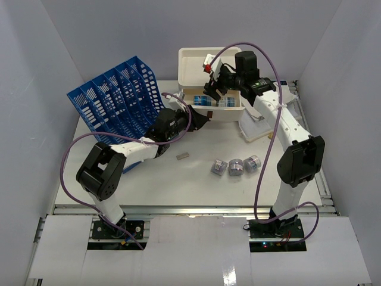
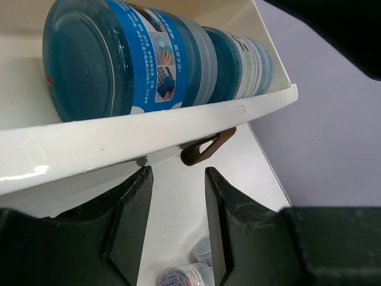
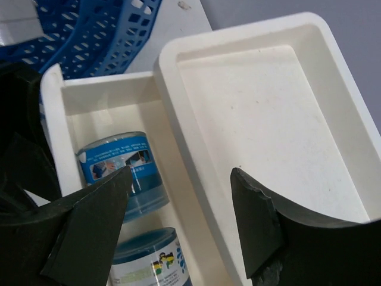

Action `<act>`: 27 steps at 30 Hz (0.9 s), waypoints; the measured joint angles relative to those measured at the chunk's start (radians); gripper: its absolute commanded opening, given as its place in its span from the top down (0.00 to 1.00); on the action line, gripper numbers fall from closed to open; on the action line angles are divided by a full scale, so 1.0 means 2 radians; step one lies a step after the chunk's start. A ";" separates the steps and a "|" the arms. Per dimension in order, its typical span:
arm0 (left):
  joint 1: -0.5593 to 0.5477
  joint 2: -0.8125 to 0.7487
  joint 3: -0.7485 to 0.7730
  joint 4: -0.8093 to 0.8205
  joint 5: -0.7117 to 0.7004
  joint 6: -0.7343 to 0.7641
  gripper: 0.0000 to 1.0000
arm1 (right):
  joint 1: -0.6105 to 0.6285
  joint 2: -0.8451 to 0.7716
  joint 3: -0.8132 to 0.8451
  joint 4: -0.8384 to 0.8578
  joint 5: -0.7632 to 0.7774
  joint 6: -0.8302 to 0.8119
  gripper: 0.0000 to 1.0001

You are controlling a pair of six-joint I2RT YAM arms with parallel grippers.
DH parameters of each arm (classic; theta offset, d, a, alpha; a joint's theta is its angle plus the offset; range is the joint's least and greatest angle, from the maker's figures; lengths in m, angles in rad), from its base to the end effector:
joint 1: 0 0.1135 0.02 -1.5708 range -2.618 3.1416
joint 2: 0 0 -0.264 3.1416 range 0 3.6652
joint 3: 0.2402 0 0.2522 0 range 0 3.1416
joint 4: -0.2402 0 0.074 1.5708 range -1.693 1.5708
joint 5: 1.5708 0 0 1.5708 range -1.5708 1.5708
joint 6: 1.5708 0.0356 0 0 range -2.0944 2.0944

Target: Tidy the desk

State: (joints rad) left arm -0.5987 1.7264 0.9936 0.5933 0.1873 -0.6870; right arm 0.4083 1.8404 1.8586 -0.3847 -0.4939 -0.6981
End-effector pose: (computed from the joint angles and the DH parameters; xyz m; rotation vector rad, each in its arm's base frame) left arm 0.3193 -0.2259 0.2399 0.0686 1.8375 -1.0929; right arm 0.3902 0.1872 0.3947 -1.2607 1.4237 0.2814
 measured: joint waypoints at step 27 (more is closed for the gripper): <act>-0.001 0.048 0.028 0.006 0.004 0.004 0.48 | -0.013 0.111 0.129 -0.104 0.013 -0.134 0.71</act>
State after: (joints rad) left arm -0.6003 1.8231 1.0505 0.6052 0.1960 -0.6792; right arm 0.3825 2.0634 2.1173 -0.5922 -0.4678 -0.9668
